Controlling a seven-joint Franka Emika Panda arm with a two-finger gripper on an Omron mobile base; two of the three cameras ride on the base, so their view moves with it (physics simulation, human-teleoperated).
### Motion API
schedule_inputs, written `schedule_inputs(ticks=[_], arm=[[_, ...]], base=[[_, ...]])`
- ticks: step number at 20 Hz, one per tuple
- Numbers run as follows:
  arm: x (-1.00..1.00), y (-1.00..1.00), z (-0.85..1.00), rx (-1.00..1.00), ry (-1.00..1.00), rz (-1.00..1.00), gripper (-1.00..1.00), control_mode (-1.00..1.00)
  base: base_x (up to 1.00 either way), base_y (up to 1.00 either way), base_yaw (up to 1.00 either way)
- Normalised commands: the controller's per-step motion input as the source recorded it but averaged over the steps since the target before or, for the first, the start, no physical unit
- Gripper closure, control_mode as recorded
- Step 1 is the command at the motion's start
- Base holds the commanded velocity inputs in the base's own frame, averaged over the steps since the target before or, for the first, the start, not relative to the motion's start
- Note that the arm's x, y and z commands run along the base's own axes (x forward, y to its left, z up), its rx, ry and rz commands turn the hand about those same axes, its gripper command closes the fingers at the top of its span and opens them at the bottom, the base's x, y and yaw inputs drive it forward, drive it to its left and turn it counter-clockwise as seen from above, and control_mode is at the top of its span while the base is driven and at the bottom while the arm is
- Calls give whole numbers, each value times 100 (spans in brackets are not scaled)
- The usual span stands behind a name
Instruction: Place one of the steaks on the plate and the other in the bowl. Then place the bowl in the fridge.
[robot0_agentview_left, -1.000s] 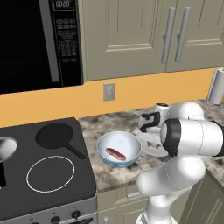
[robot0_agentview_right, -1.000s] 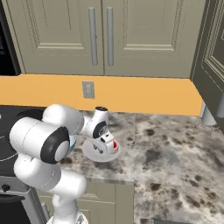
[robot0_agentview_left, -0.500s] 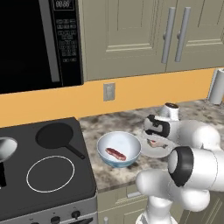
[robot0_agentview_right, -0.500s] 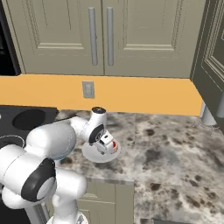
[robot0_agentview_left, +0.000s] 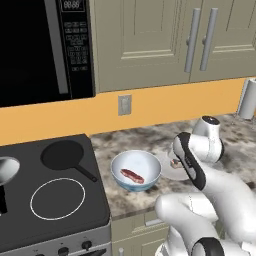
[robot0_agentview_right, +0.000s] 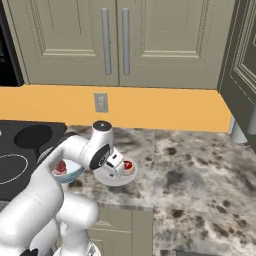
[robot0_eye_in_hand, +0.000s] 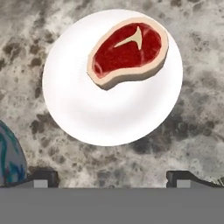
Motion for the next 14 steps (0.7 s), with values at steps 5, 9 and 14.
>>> schedule_inputs(ticks=[5, 9, 14], arm=[[-47, 19, 41, -2, -19, 3, -100, -100], [-42, 34, 34, -9, -41, 1, -100, -100], [-35, 39, 30, -14, -26, 8, -100, 100]], base=[[0, 0, 0], [0, 0, 0], [-16, 10, 4]])
